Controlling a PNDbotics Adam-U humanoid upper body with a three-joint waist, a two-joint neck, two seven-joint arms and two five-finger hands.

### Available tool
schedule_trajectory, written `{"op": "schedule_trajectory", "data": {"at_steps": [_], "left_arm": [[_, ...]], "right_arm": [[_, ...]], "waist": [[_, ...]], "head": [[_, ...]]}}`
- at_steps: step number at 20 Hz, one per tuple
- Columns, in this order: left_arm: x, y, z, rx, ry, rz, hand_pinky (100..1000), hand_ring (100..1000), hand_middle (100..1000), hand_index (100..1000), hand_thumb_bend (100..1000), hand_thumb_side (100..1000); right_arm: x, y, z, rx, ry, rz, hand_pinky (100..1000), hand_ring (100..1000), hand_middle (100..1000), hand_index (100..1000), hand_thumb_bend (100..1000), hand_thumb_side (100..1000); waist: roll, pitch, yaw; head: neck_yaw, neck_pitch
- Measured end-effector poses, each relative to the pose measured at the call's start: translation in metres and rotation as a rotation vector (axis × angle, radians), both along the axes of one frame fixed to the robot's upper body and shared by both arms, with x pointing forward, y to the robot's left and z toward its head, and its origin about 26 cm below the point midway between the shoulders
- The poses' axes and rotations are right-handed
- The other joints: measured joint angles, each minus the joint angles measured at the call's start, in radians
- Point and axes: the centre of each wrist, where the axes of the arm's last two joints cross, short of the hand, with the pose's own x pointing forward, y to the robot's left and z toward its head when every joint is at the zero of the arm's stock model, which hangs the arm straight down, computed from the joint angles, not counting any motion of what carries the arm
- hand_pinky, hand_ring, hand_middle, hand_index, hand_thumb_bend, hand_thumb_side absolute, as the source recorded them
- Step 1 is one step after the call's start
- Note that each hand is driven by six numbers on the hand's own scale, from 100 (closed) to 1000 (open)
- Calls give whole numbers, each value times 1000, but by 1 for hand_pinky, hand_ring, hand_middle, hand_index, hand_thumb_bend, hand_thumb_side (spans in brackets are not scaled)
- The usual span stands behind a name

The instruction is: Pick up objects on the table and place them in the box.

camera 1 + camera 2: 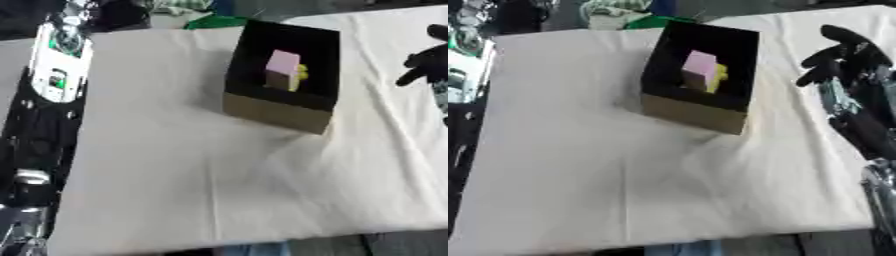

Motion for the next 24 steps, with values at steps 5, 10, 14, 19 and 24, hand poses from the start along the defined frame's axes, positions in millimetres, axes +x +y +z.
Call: {"op": "schedule_trajectory", "data": {"at_steps": [5, 10, 14, 19, 24], "left_arm": [[-24, 13, -16, -115, 34, -24, 636, 553, 557, 740, 100, 465], [-34, 19, -31, -195, 86, -25, 632, 547, 551, 737, 100, 491], [-38, 21, -39, -248, 111, -20, 618, 529, 531, 718, 100, 500], [-40, 24, -45, -288, 134, -19, 618, 525, 527, 717, 100, 518], [-41, 24, -51, -298, 155, -18, 615, 517, 521, 716, 100, 533]], "right_arm": [[0, 1, 1, -5, -16, -5, 883, 530, 577, 889, 100, 526], [1, 2, 2, -19, -35, -12, 884, 530, 577, 890, 100, 527], [1, 2, 2, -24, -38, -14, 885, 531, 577, 891, 100, 527], [1, 3, 2, -31, -40, -14, 885, 530, 576, 891, 100, 526], [1, 3, 1, -35, -40, -13, 886, 531, 576, 890, 100, 527]], "waist": [[5, 10, 19], [11, 19, 30], [17, 25, 29], [23, 33, 23], [23, 33, 22]], "head": [[29, 0], [46, 0], [50, 0], [50, 0], [48, 0]]}}
